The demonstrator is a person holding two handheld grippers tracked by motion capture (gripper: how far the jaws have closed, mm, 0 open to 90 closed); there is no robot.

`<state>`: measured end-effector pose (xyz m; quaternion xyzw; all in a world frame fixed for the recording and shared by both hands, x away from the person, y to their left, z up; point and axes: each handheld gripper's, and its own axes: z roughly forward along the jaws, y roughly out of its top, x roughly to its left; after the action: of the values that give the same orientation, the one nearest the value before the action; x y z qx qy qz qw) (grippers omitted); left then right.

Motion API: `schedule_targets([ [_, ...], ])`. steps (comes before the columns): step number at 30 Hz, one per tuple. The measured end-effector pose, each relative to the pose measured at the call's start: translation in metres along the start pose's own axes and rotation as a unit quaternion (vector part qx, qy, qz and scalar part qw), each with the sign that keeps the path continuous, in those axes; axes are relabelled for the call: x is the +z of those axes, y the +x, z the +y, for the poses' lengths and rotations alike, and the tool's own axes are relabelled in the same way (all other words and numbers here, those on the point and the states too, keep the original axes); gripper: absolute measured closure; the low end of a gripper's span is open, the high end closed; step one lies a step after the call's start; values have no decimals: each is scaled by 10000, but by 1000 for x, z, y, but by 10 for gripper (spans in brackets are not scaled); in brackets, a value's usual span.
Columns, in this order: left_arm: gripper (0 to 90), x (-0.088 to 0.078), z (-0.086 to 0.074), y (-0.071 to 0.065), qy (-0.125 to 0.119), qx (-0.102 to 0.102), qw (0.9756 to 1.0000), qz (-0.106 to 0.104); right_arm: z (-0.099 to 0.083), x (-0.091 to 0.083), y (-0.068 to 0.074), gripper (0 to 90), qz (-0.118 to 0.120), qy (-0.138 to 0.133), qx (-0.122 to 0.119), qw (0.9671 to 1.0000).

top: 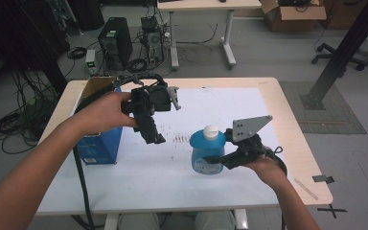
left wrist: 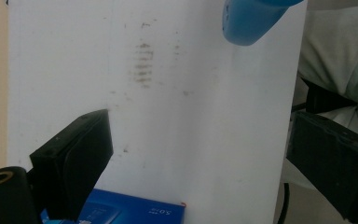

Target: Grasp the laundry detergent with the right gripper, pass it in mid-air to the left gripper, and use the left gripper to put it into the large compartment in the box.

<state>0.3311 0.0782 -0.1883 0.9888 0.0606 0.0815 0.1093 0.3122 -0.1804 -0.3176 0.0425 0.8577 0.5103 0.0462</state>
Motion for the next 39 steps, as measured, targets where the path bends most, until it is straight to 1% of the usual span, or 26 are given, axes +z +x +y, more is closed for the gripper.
schedule_targets([
  [3,73,-1,0,-2,21,34,10000,-12,2,3,0,442,46,-12,-27,10000],
  [5,73,-2,-1,-5,14,26,10000,-46,3,5,-1,442,63,-23,-34,10000],
  [10,73,-4,0,-11,43,80,9999,-117,7,12,-1,442,136,-4,-80,9999],
  [17,72,-6,3,-17,-8,152,9997,-173,13,24,-1,442,234,14,-136,9996],
  [27,72,-4,4,-20,9,208,9995,-243,21,37,-2,443,312,3,-189,9993],
  [33,72,-2,6,-23,-18,247,9992,-299,25,47,-3,443,404,3,-224,9989],
  [39,71,-1,7,-24,-46,252,9992,-313,29,52,-3,443,444,1,-255,9987],
])
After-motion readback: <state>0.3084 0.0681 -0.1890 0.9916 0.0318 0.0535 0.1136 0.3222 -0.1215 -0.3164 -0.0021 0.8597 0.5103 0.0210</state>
